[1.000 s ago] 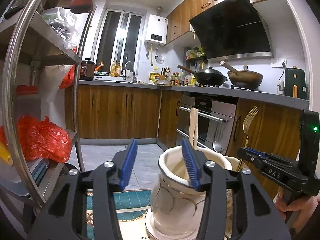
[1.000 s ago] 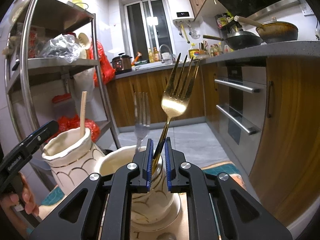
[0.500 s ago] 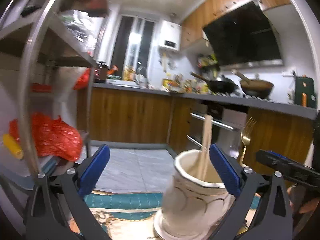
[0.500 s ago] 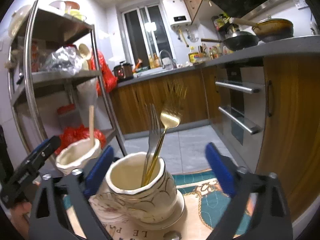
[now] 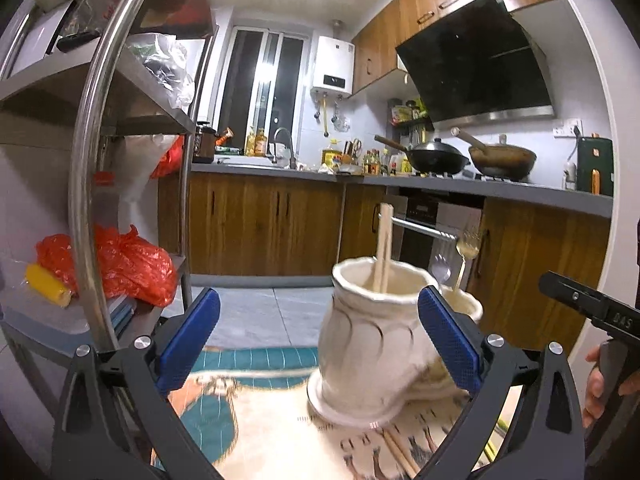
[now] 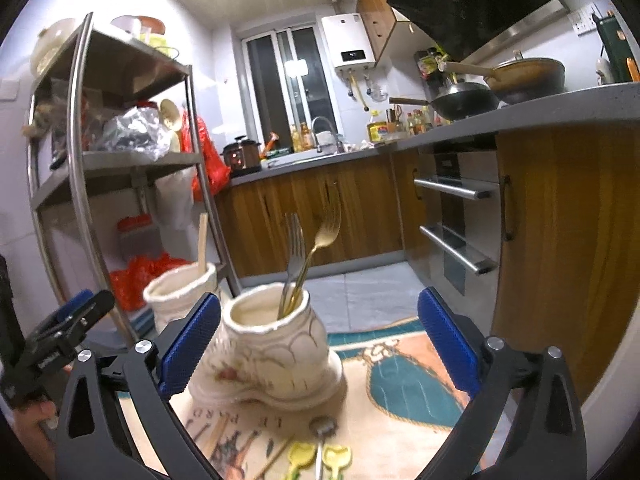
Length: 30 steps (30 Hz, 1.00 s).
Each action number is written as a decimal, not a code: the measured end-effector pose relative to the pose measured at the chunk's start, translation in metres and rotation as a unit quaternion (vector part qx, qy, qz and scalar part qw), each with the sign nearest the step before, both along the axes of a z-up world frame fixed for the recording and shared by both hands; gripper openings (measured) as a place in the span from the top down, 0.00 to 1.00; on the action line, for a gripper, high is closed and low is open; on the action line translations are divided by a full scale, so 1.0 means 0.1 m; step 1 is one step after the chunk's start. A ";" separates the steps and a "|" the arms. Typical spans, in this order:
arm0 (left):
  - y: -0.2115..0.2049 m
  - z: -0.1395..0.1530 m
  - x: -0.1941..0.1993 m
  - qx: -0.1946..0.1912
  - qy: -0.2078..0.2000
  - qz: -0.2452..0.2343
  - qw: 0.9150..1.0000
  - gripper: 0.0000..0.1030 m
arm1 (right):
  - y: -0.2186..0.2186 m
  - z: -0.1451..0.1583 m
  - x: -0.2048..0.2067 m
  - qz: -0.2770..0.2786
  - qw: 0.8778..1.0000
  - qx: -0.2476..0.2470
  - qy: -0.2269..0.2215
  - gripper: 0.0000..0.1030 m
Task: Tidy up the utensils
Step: 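Withdraw both open tools from the holder back over the placemat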
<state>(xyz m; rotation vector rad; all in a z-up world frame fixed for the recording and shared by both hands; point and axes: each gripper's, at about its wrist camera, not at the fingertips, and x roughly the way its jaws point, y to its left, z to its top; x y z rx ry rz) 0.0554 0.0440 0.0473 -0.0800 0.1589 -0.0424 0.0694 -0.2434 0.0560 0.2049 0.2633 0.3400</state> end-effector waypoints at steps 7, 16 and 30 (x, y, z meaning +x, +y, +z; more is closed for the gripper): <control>-0.03 -0.07 -0.24 0.003 0.027 -0.004 1.000 0.05 | -0.07 -0.08 -0.19 0.003 1.000 -0.007 0.008 0.05; -0.04 -0.20 -0.33 0.006 0.065 -0.004 0.998 0.05 | -0.14 -0.22 -0.32 0.008 1.000 -0.016 0.026 0.05; -0.21 -0.43 -0.28 0.021 0.144 -0.036 0.989 0.05 | -0.21 -0.40 -0.35 0.003 0.995 -0.061 0.079 0.05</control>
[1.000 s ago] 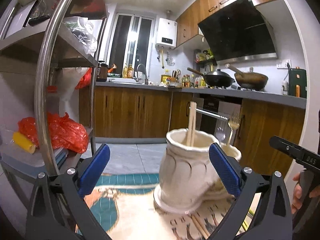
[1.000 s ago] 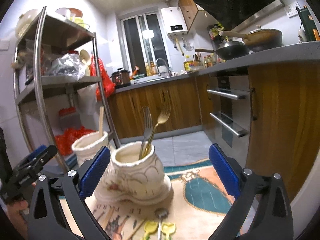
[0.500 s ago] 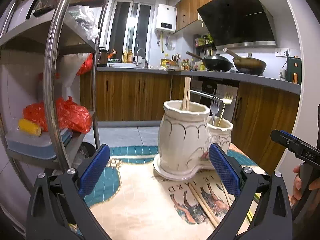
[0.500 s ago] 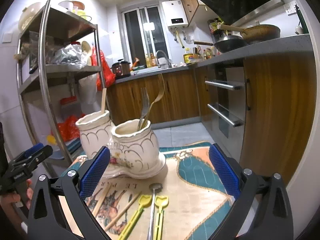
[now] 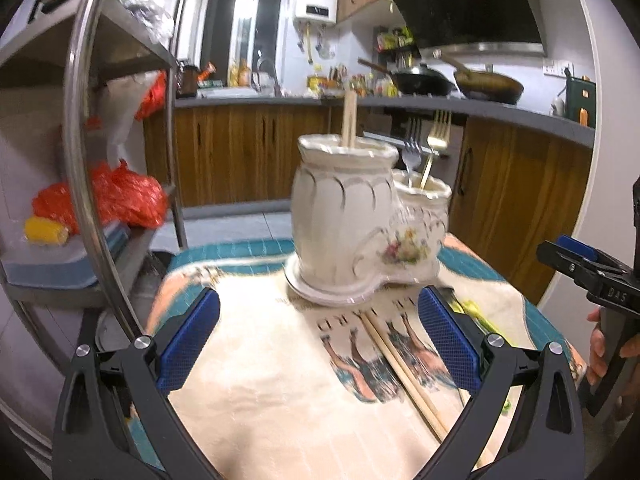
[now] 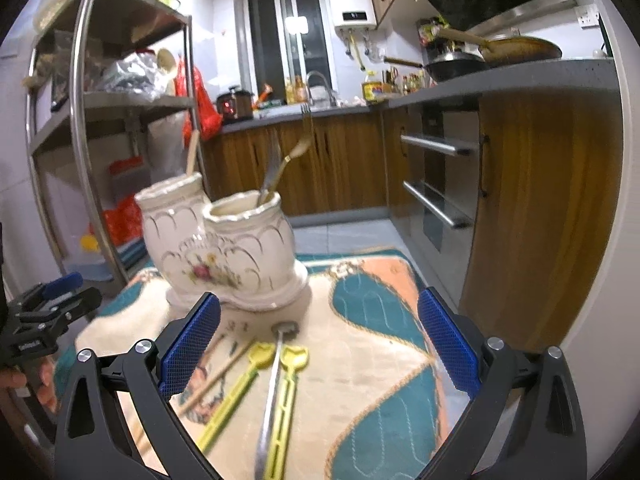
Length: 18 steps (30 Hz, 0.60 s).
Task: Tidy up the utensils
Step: 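Withdraw both open tools from the holder back over the placemat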
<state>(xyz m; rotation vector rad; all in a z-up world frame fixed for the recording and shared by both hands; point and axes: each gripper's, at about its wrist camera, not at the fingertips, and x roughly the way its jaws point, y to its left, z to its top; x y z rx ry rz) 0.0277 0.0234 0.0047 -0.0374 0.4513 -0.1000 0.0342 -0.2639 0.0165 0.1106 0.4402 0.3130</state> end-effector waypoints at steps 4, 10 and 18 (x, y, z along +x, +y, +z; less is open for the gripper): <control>-0.11 -0.10 0.06 0.008 0.040 -0.014 0.999 0.05 | -0.04 -0.09 0.01 0.004 1.000 0.000 0.030 0.05; -0.31 -0.35 0.18 0.040 0.120 -0.029 0.991 0.06 | -0.03 -0.20 0.02 0.008 0.998 -0.020 0.053 0.05; -0.35 -0.56 0.23 0.056 0.173 -0.026 0.983 0.10 | 0.02 -0.23 0.06 0.016 0.997 -0.039 0.059 0.05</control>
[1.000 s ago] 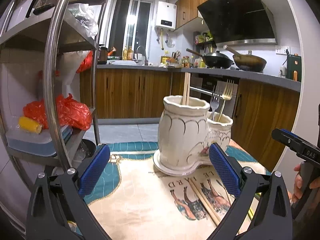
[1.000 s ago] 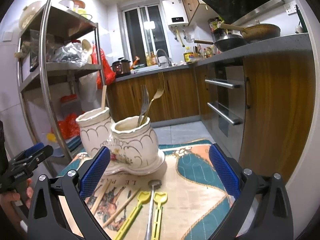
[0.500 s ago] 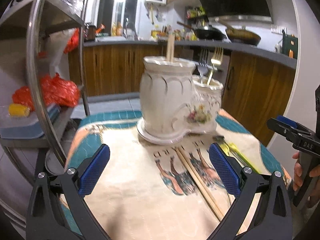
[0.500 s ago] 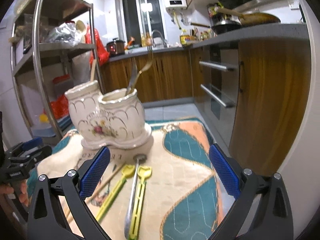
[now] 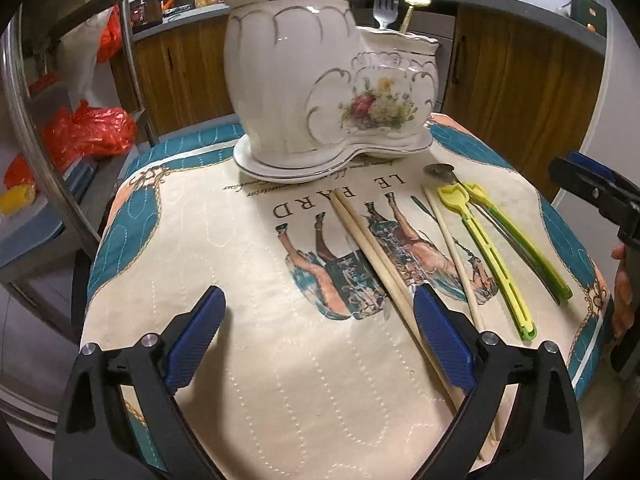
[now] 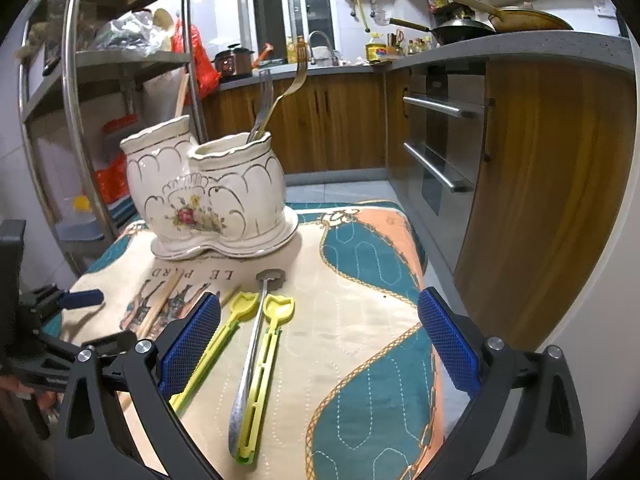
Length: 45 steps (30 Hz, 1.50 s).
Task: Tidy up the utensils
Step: 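Withdraw both open tools from the holder back over the placemat, then grasp a chopstick with the left tool while the right tool grasps the yellow tongs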
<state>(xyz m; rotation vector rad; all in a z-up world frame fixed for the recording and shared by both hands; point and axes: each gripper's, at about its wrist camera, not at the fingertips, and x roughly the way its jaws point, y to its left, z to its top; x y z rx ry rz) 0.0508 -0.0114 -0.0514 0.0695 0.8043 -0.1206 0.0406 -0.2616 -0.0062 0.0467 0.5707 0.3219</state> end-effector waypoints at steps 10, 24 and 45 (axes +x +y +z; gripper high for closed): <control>-0.06 0.02 -0.03 0.013 0.002 -0.021 1.000 0.28 | 0.09 -0.06 0.02 0.015 0.999 -0.026 0.022 0.06; -0.09 0.05 -0.08 0.033 0.003 -0.062 0.998 0.86 | 0.32 -0.26 0.04 0.079 0.992 -0.052 0.083 0.72; -0.02 0.03 0.02 0.036 0.010 -0.060 0.998 0.86 | 0.38 -0.34 0.14 0.077 0.987 -0.105 0.097 0.87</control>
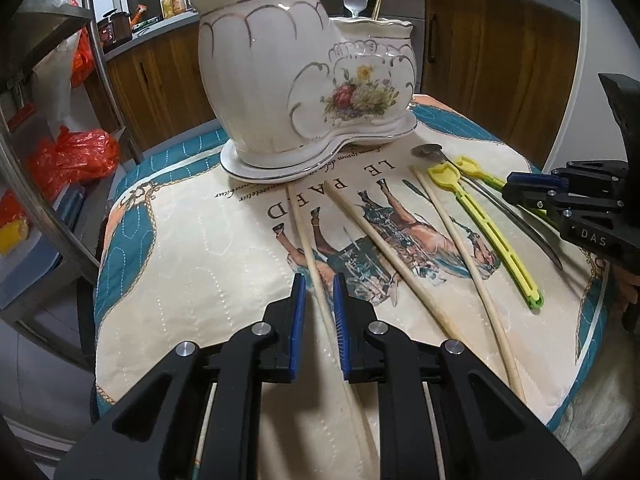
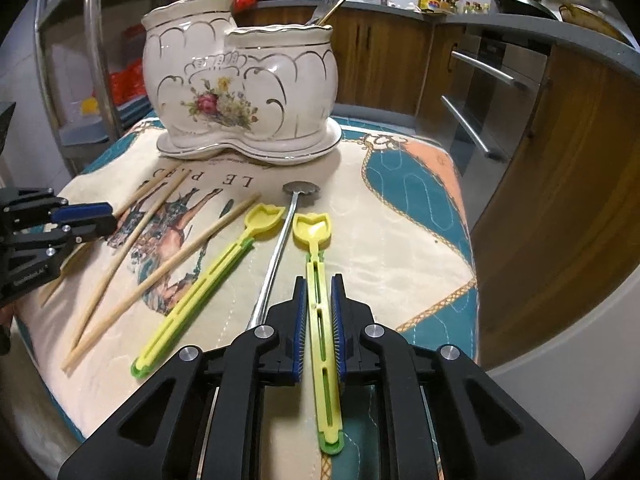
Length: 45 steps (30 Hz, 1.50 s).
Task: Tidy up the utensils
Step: 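Grasp a chopstick with the left tool while the right tool grasps the yellow tongs, then lift the chopstick with the left tool while the right tool carries the tongs over the short cup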
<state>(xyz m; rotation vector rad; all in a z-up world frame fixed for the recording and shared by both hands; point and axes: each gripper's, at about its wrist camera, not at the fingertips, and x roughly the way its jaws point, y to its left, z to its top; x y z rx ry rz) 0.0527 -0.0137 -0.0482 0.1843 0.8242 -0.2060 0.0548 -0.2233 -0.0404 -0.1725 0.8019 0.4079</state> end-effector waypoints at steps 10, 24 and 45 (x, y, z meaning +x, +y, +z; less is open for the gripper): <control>0.11 -0.01 0.02 -0.015 -0.003 0.004 1.000 0.92 | -0.02 0.01 0.01 0.006 1.000 0.024 0.001 0.90; 0.28 0.22 -0.18 -0.041 -0.045 -0.006 0.998 0.96 | -0.32 0.42 -0.13 -0.018 0.986 0.136 -0.094 0.90; 0.44 0.09 -0.16 -0.002 0.045 -0.060 0.997 0.94 | -0.24 0.49 -0.13 -0.005 0.982 0.153 -0.109 0.90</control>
